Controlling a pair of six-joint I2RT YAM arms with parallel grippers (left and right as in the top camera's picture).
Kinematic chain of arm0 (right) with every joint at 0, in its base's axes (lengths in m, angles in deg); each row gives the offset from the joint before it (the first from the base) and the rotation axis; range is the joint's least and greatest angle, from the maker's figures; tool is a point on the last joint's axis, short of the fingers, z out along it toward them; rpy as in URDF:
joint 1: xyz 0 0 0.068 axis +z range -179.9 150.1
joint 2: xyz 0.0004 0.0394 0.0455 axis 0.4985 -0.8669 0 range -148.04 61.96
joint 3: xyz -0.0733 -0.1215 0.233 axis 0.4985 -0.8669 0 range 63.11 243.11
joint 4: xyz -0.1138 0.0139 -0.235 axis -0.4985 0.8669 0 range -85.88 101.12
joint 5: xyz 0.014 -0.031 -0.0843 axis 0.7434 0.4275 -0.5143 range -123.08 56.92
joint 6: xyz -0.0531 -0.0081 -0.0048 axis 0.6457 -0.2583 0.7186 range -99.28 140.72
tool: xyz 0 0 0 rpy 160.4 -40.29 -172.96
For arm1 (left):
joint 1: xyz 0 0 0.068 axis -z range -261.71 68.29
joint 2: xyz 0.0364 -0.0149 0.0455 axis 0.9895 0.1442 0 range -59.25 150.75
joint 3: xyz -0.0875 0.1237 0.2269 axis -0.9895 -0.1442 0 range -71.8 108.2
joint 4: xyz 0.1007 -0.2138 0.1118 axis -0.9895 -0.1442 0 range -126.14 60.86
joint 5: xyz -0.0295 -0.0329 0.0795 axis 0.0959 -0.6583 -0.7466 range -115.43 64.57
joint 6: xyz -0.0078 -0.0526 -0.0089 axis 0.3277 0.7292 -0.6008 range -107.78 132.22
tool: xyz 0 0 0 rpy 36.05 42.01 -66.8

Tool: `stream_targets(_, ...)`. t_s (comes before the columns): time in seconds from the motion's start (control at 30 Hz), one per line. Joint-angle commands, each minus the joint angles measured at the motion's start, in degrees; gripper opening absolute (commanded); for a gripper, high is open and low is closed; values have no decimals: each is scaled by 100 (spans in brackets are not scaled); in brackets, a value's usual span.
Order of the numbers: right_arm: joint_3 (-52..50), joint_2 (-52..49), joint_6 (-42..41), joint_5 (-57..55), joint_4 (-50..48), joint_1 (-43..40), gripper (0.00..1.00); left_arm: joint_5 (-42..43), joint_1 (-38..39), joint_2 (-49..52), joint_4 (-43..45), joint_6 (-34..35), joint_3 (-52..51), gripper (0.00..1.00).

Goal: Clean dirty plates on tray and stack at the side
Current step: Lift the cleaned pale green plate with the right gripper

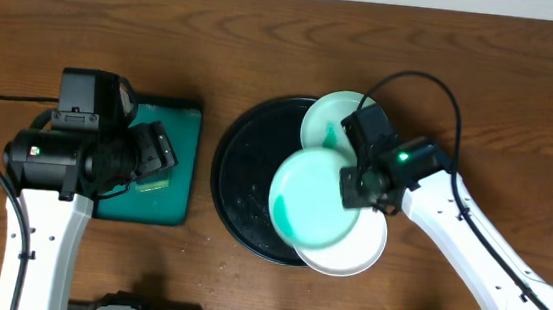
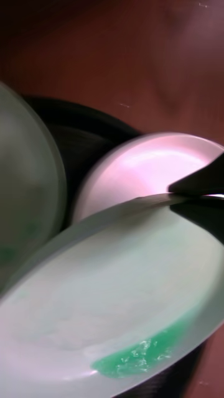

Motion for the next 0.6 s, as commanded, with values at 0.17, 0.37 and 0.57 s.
stream_targets(0.17,28,76,118,3106,72,83,1,-9,22,33,-31,-57,68,83)
stream_targets(0.37,28,76,131,4295,-584,85,1,-9,22,33,-61,-57,68,83)
stream_targets(0.57,28,79,33,3130,-1565,83,1,-11,22,33,-63,-57,68,83)
